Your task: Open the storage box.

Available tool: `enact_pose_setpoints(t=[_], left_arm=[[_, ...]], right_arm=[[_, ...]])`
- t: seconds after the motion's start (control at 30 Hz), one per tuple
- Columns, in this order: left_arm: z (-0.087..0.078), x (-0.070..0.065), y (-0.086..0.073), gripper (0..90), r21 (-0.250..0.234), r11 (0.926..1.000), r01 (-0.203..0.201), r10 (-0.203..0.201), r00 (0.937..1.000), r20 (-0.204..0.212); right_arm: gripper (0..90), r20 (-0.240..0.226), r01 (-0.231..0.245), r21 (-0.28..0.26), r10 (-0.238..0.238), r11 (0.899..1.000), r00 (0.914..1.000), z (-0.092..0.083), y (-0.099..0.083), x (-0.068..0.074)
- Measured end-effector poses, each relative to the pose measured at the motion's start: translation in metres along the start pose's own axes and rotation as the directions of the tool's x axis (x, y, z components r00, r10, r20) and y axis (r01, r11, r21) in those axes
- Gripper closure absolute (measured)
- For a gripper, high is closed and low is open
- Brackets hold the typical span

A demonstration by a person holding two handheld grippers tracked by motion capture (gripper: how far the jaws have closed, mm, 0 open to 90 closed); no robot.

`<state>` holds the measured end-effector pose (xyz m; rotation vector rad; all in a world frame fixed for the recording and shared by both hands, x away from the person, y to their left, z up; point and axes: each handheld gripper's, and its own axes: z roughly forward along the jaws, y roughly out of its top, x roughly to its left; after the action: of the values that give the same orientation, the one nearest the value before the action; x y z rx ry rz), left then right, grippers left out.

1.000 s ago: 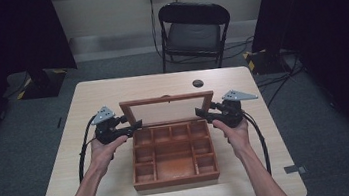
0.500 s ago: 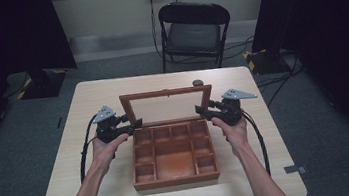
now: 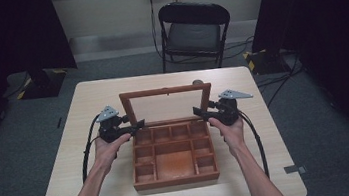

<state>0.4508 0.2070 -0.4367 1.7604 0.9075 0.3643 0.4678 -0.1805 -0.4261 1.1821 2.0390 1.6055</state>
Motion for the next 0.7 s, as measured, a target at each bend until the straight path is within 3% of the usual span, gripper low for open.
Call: enact_pose_setpoints(t=[0.07, 0.7], left_arm=[[0.001, 0.001, 0.0, 38.1, 0.001, 1.0, 0.007, -0.007, 1.0, -0.002], [0.006, 0.005, -0.004, 37.7, 0.024, 0.9997, 0.009, -0.009, 0.9997, -0.022]], right_arm=[[38.8, -0.006, 0.0, -0.004, 0.0, 1.0, 1.0, 0.0, 0.0, -0.001], [41.8, 0.016, 0.019, 0.004, -0.019, 1.0, 0.9997, 0.012, -0.006, -0.002]])
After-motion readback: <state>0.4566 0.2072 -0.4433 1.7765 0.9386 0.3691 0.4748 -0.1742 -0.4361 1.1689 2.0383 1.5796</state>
